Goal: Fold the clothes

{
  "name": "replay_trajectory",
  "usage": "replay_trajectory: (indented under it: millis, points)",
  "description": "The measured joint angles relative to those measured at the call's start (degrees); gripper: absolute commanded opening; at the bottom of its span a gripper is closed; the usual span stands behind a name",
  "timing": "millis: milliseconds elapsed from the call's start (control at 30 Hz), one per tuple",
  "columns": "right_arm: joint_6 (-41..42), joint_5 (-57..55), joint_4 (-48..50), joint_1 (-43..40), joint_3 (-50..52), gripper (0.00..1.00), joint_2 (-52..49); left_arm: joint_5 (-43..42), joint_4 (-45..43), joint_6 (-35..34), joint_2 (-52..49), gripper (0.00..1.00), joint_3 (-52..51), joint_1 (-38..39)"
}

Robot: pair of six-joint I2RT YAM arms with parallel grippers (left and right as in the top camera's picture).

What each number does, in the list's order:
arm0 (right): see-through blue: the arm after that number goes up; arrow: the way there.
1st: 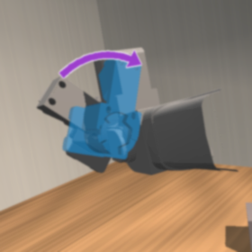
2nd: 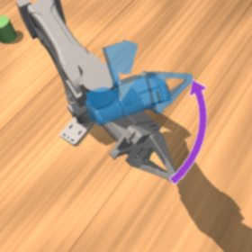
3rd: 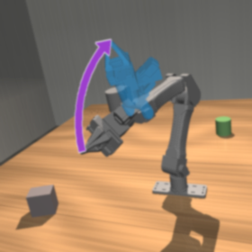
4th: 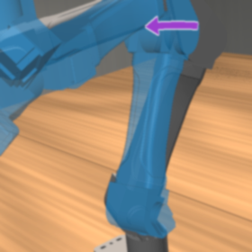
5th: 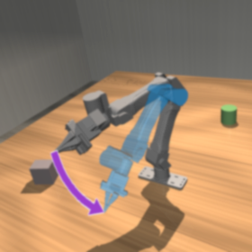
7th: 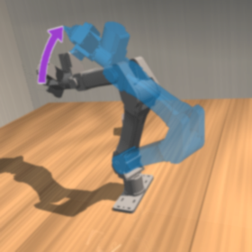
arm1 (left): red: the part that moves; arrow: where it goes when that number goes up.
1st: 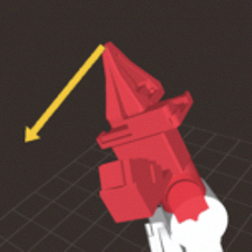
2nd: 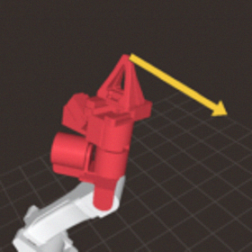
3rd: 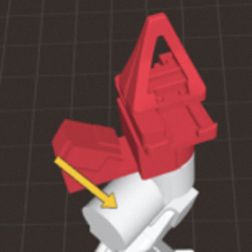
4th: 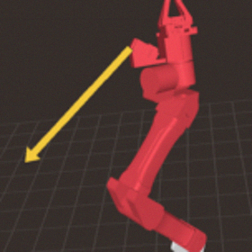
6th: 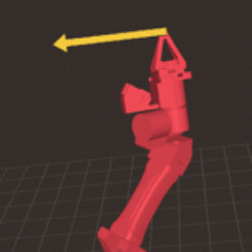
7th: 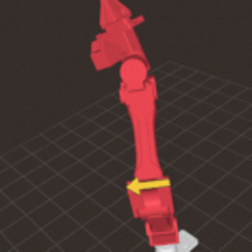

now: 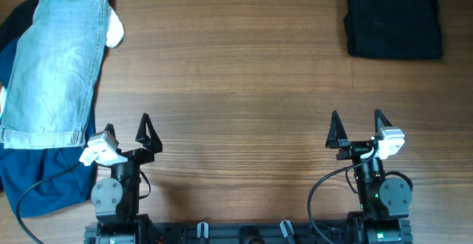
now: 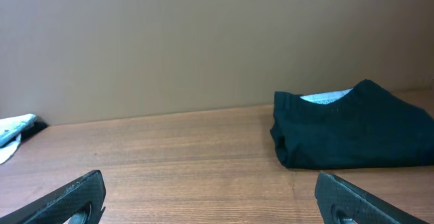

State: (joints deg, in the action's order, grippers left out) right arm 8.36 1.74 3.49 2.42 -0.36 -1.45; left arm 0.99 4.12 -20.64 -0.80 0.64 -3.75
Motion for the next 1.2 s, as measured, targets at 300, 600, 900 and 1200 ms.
replay_trajectory:
  millis: [300, 600, 900, 1200]
  points:
    - [0.00, 0.17, 0.00, 0.00, 0.00, 1.00, 0.00, 0.00, 0.00, 0.02, 0.00, 1.00, 0.00, 0.00]
    - [-0.02, 0.22, 9.25, 0.00, 0.02, 1.00, -0.20, 0.00, -0.52, 0.00, 0.00, 1.00, 0.00, 0.00]
    - [-0.02, 0.35, 9.49, 0.00, 0.00, 1.00, -0.20, 0.00, -4.81, -0.33, 0.00, 1.00, -0.07, 0.00]
    - [-0.94, 1.42, 10.10, 0.00, -0.92, 1.00, -0.35, -0.02, -2.36, -1.57, -0.02, 1.00, 0.22, 0.00]
